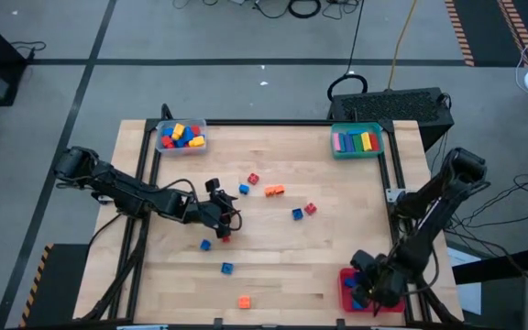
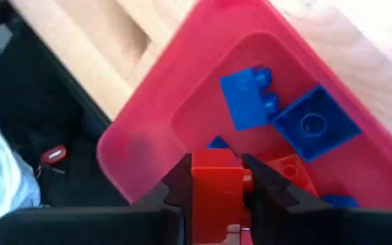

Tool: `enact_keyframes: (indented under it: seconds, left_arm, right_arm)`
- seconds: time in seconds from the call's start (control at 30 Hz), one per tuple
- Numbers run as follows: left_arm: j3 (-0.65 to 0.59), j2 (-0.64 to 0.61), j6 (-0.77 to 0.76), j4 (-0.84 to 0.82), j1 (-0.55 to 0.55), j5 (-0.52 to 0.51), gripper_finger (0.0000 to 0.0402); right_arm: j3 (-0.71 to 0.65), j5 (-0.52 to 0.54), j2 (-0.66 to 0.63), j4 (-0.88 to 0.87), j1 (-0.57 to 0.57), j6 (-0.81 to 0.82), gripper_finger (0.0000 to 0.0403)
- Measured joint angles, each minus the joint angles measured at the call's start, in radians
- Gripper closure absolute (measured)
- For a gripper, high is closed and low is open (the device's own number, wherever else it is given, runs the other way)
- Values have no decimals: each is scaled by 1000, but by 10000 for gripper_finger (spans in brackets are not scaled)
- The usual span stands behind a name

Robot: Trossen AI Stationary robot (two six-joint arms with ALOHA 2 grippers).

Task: Sort blocks by size
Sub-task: Put the small red game piece into the red bin, then put the small orange game piece into the red bin

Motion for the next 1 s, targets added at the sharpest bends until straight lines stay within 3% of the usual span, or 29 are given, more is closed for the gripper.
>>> enact_keyframes:
  seconds: [0.23, 0.43, 0.57, 0.73, 0.87, 1.0]
  left_arm:
    - [0, 0, 0, 2, 1, -8, 212]
    - [0, 0, 2, -4, 3, -10, 212]
    - [0, 0, 8, -5, 3, -10, 212]
    - [0, 0, 7, -6, 3, -2, 212]
    - [0, 0, 7, -6, 2, -1, 212]
    - [0, 0, 7, -5, 2, 0, 212]
  right_arm:
    - [0, 0, 46, -12, -1, 37, 272]
    - [-1, -63, -4, -110, -1, 173, 227]
    - [1, 61, -68, -113, -1, 204, 229]
    - [74, 241, -133, -215, -34, 114, 247]
    - [146, 341, -145, -347, -109, -35, 262]
    - [165, 371, -145, -397, -243, -229, 273]
